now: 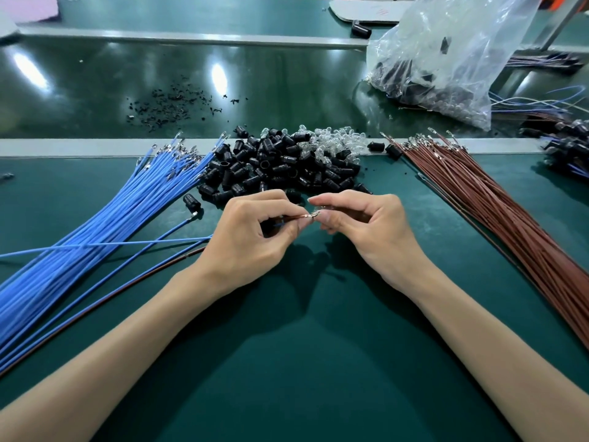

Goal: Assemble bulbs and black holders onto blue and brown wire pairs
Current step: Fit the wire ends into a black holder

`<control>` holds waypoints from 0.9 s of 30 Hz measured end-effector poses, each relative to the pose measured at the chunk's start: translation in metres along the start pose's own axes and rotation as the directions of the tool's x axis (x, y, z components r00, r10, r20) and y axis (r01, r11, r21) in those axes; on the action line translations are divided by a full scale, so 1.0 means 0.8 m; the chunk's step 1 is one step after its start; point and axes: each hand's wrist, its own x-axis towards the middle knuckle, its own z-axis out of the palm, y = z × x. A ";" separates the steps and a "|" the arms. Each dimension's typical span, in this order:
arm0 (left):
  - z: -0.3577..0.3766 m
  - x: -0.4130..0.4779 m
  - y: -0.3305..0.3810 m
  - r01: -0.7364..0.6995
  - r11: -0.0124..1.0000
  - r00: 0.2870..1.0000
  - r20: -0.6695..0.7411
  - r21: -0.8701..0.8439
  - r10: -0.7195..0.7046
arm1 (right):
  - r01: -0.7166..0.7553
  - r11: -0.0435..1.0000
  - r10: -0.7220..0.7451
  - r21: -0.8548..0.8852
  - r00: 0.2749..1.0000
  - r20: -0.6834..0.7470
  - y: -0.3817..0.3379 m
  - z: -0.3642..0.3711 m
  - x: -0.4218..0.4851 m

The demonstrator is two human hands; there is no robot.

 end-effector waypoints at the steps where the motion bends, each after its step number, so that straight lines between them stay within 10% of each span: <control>1: 0.000 0.000 0.000 0.003 1.000 1.000 0.000 0.000 -0.003 | 0.005 1.000 -0.005 -0.002 1.000 0.000 0.000 0.000 0.000; 27: -0.004 -0.001 0.002 0.030 0.998 0.999 0.015 -0.050 -0.030 | 0.128 0.990 -0.125 -0.056 0.990 0.058 -0.002 0.002 -0.002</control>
